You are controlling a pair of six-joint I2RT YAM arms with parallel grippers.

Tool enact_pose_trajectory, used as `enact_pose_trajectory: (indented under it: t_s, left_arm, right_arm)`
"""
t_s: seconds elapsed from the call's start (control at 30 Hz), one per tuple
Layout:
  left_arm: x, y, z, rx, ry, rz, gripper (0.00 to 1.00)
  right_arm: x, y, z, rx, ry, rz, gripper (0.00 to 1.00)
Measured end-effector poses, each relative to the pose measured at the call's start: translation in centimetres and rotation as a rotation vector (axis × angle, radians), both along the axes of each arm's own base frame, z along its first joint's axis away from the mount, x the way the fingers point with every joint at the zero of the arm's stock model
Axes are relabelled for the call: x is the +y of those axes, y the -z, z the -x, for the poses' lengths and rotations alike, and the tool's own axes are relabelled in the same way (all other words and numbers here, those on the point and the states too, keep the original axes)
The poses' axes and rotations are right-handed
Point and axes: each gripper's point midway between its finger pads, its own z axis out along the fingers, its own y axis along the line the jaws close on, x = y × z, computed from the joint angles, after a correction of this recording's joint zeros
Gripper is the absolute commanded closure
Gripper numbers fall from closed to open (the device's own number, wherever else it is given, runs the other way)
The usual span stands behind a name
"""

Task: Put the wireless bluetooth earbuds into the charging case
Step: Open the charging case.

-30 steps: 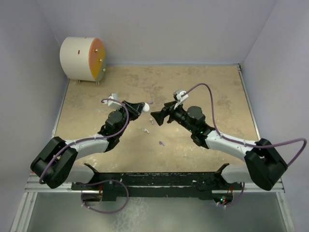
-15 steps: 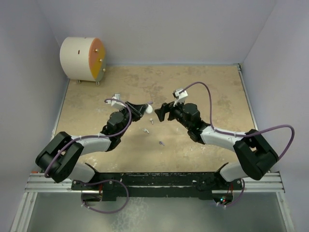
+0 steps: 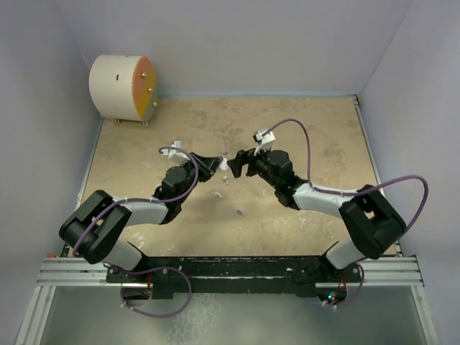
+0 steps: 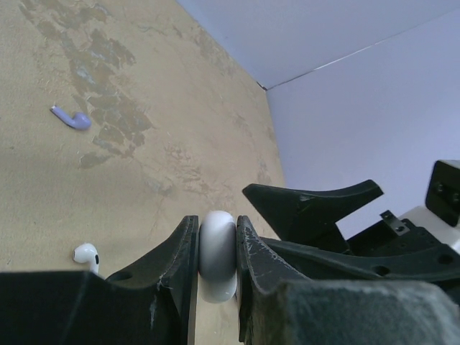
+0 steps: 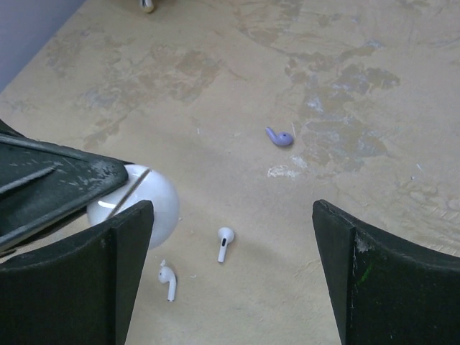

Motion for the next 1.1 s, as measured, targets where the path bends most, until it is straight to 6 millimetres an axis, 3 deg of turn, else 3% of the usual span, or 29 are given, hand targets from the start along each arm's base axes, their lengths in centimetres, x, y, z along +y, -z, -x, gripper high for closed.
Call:
enact_pose_trajectory:
  t_s: [0.2, 0.3, 0.83, 1.0, 1.1]
  left_arm:
    - [-0.1, -0.1, 0.0, -0.001, 0.003, 0.016, 1.0]
    - [-0.2, -0.2, 0.0, -0.001, 0.009, 0.029, 1.0]
    - [-0.9, -0.7, -0.7, -0.013, 0.016, 0.149, 1.0]
    - [-0.1, -1.3, -1.3, -0.006, -0.005, 0.197, 1.0]
    - [1.4, -2.1, -1.7, -0.004, -0.02, 0.242, 1.0]
  right_arm:
    - [0.1, 2.8, -0.3, 0.051, 0.002, 0.039, 0.07]
    - [0.1, 3.3, -0.3, 0.06, 0.001, 0.046, 0.07]
    - [0.1, 2.8, -0.8, 0.056, 0.01, 0.043, 0.07]
    - [0.2, 2.5, -0.9, 0.059, 0.012, 0.036, 0.07]
    - [0.1, 2.4, -0.6, 0.07, 0.013, 0.037, 0.07]
